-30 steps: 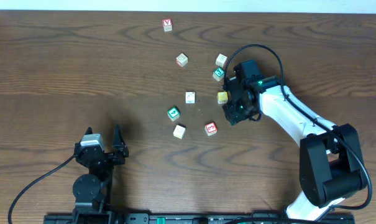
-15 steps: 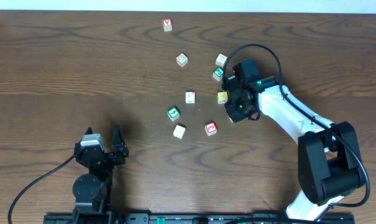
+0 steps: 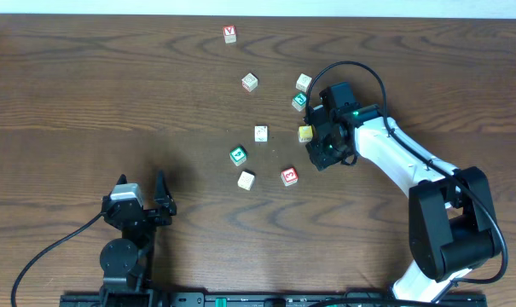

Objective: Lift 5 blocks
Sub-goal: 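Lower the right gripper and grasp the blue 'L' block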

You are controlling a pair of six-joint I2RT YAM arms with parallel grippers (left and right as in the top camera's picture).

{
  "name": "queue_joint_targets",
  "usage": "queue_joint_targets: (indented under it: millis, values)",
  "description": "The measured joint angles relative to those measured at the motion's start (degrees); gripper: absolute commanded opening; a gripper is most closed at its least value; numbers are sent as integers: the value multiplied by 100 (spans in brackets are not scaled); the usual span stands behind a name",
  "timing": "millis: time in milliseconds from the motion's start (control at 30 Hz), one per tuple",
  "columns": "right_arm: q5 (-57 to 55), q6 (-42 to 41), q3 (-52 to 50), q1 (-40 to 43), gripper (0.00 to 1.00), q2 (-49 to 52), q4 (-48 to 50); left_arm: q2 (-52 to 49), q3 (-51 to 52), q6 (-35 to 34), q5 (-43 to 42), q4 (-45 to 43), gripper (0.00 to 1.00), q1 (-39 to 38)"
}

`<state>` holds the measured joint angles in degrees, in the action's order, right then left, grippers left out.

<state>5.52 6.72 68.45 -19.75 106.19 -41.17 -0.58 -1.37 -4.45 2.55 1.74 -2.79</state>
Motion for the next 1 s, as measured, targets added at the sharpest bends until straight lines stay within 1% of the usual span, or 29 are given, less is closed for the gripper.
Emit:
queue_joint_targets:
  millis: [100, 633, 667, 800, 1000]
  values:
    - [0, -11, -17, 0, 49, 0, 52, 0, 0, 0, 0, 0, 76, 0]
    - [0, -2, -52, 0, 47, 11, 144, 0, 0, 0, 0, 0, 76, 0]
    - [0, -2, -55, 0, 43, 24, 146, 0, 0, 0, 0, 0, 76, 0]
    - [2, -9, -63, 0, 37, 177, 155, -2, 0, 0, 0, 0, 76, 0]
    - [-2, -2, -70, 0, 36, 378, 179, 0, 0, 0, 0, 0, 76, 0]
